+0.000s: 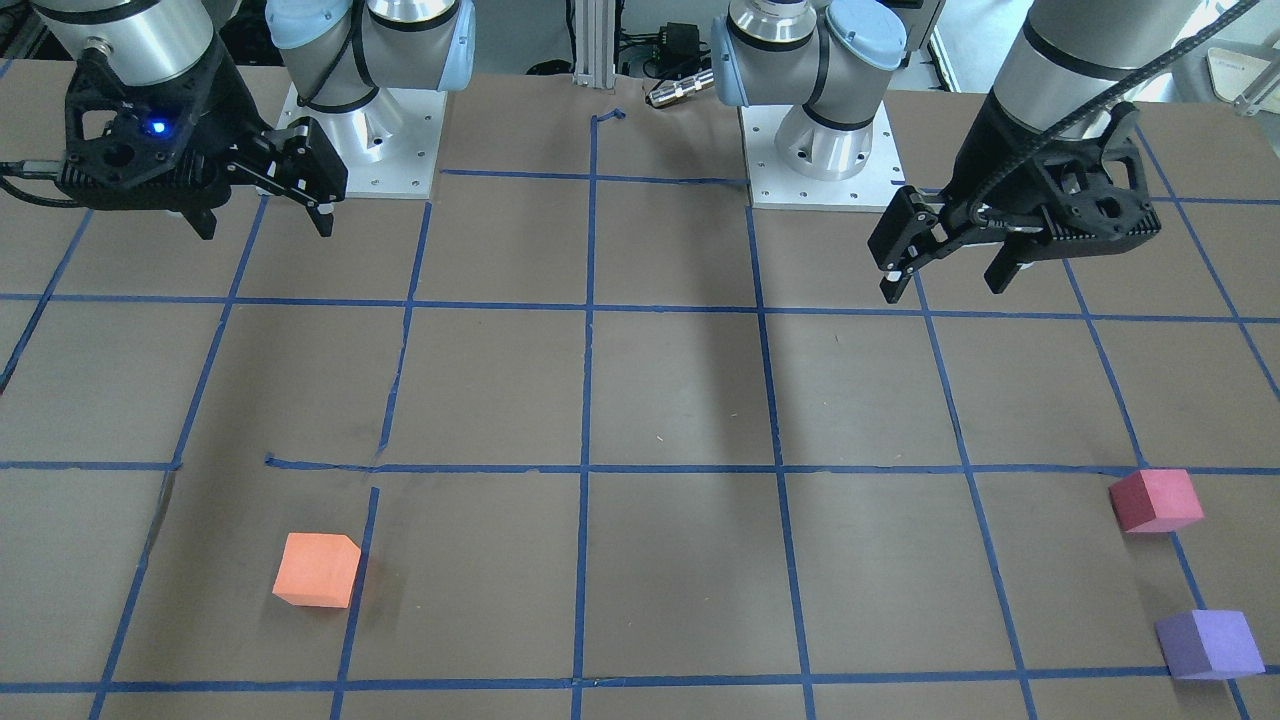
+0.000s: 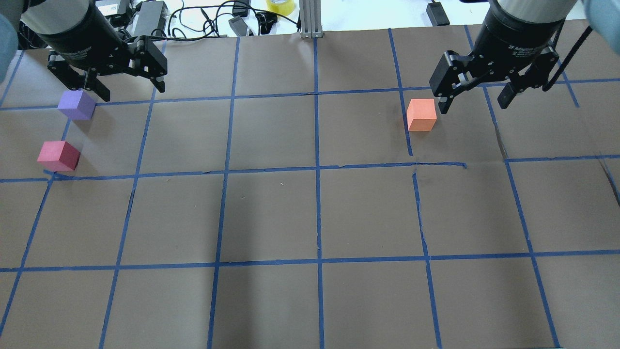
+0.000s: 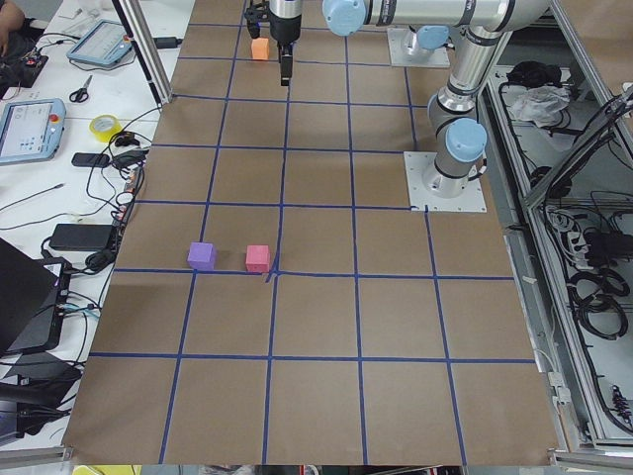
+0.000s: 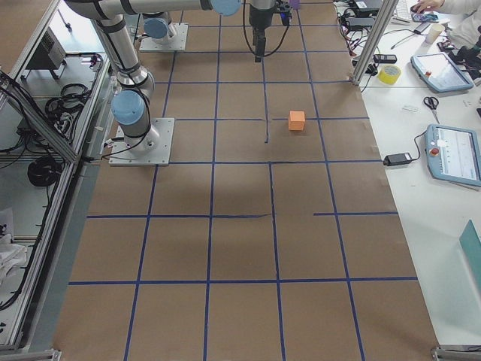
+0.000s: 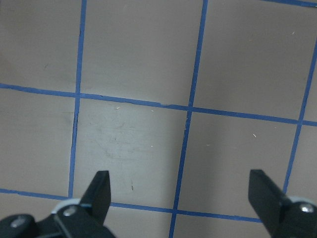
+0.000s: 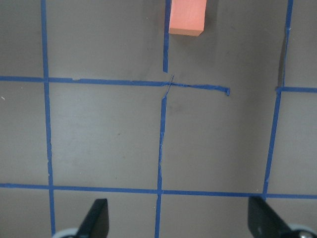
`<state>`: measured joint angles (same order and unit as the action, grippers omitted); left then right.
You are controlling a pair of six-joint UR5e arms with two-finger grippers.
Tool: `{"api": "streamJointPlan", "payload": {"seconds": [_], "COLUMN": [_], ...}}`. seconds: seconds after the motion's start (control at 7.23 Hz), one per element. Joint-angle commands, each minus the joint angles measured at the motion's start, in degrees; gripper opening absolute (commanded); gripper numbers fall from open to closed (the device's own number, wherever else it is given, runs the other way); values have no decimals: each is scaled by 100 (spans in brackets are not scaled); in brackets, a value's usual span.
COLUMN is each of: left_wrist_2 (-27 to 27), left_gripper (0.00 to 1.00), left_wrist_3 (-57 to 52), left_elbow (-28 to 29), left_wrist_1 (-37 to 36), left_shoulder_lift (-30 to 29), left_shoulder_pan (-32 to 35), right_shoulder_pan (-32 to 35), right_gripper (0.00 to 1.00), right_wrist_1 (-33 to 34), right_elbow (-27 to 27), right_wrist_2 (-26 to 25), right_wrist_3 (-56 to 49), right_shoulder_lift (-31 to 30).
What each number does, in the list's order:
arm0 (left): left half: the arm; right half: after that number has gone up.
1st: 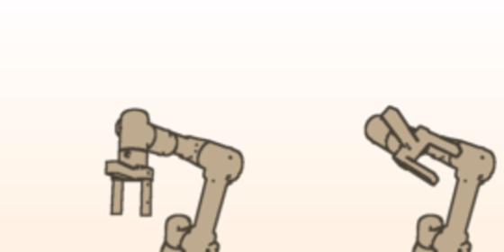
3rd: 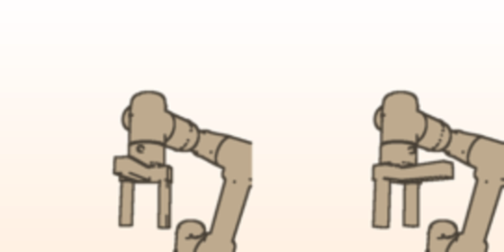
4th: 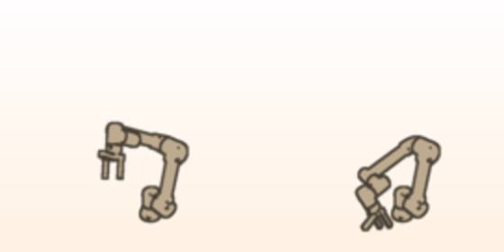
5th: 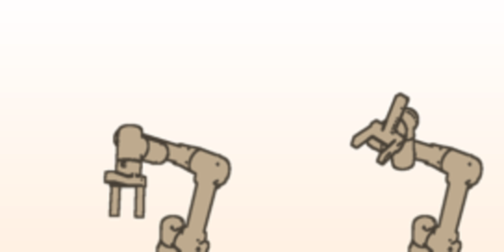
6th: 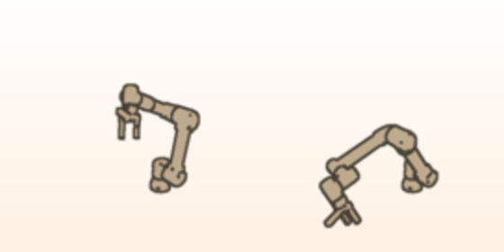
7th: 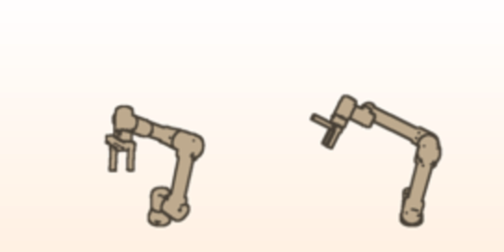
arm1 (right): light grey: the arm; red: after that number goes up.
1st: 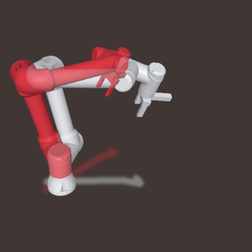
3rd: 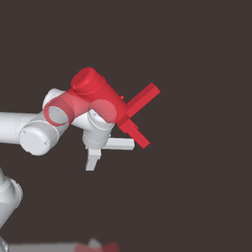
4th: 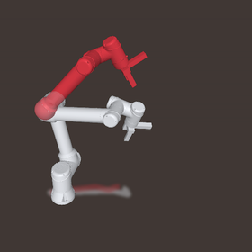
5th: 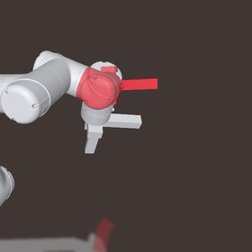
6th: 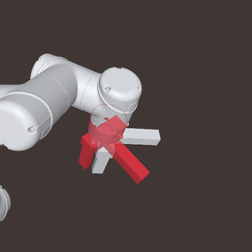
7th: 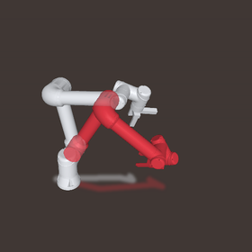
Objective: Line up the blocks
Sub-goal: 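Move the right gripper above the orange cube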
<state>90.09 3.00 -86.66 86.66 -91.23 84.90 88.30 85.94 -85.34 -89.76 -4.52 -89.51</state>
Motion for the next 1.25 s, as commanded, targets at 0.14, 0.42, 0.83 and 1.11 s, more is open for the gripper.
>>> {"api": "streamJointPlan", "payload": {"seconds": [0.14, 0.42, 0.83, 1.11], "left_wrist_2": [0, 0, 0, 0], "left_gripper": [100, 100, 100, 100], "left_wrist_3": [-1, -10, -10, -10], "left_elbow": [0, 0, -8, 0], "left_wrist_1": [0, 0, 0, 0], "left_shoulder_lift": [0, 0, 8, 0], "left_shoulder_pan": [0, 0, 0, 0], "right_shoulder_pan": [-15, 3, 21, -32], "right_gripper": [100, 100, 100, 100], "right_wrist_1": [265, 605, 2373, 3415], "right_elbow": [26, 26, 35, 44], "right_wrist_2": [-15, -486, -208, -191], "right_wrist_3": [21, -49, 82, 48], "right_shoulder_lift": [21, 65, 1430, 2477]}}
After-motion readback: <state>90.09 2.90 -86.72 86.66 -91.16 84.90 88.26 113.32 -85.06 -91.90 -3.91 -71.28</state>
